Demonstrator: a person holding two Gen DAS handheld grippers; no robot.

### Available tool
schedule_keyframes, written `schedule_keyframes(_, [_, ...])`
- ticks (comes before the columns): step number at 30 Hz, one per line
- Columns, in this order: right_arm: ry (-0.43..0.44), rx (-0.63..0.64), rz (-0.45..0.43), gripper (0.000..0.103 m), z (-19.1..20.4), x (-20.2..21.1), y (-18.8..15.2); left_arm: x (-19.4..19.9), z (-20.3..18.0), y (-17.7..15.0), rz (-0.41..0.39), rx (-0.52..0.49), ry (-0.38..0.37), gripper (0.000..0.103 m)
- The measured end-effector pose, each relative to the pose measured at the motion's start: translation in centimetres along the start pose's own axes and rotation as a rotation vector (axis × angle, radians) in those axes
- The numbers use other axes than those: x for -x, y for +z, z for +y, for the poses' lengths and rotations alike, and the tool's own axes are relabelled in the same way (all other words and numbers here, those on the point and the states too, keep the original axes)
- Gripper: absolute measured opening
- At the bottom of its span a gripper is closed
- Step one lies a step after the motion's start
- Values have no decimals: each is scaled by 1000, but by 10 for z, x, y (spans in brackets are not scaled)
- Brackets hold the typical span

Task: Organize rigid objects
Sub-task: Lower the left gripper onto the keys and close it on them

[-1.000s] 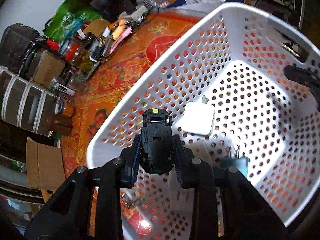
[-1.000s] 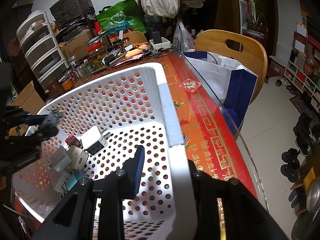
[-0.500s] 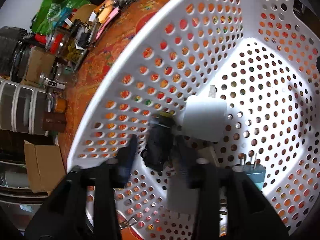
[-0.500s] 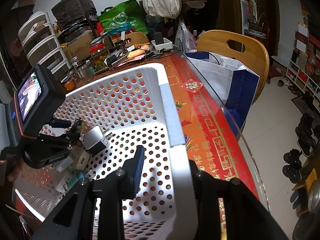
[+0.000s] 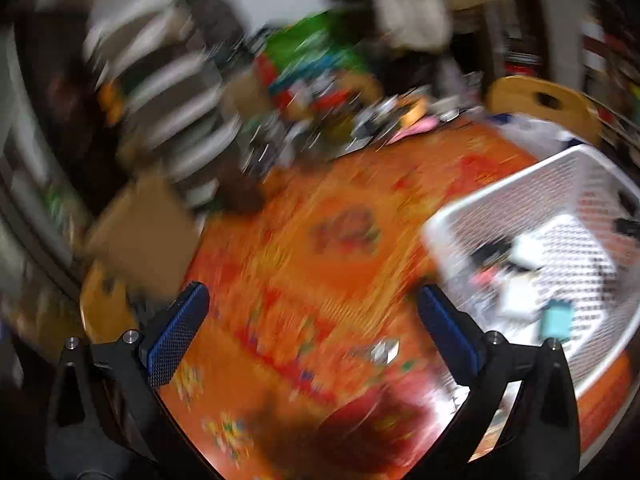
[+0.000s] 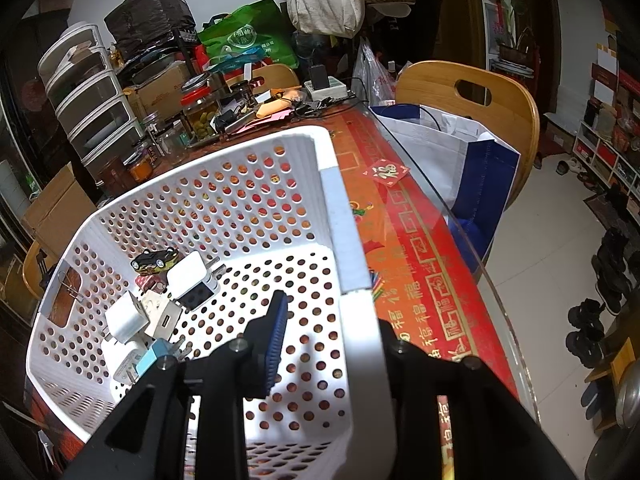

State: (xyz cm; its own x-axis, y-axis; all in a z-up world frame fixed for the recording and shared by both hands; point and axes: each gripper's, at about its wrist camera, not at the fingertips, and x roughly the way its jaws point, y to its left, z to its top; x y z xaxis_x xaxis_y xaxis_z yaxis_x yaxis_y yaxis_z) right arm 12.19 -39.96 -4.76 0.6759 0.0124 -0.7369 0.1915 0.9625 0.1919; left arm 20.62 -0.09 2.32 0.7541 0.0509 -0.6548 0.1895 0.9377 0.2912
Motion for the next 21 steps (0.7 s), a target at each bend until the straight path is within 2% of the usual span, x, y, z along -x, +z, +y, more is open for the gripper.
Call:
schedule_keyframes(3, [-8, 1, 2, 31, 0, 0, 0, -63, 14, -39, 171, 52, -70, 100])
schedule_keyframes(6, [-17, -3, 5, 31, 0, -1, 1, -98, 2, -56, 254, 39, -147, 89])
schedule_keyframes(9, [-25, -6, 9, 31, 0, -1, 1, -126, -9, -62, 326, 84, -247, 81])
schedule_keyframes(12, [-29, -7, 12, 31, -1, -2, 2, -141, -19, -63, 366, 115, -260, 74])
schedule_keyframes(18, [-27, -7, 11, 31, -1, -1, 2, -152, -30, -58, 405, 152, -266, 68])
schedule_keyframes(20, [-26, -7, 9, 31, 0, -1, 2, -154, -30, -57, 408, 171, -278, 62])
schedule_keyframes(21, [-26, -7, 8, 31, 0, -2, 2, -159, -32, -55, 407, 173, -276, 55])
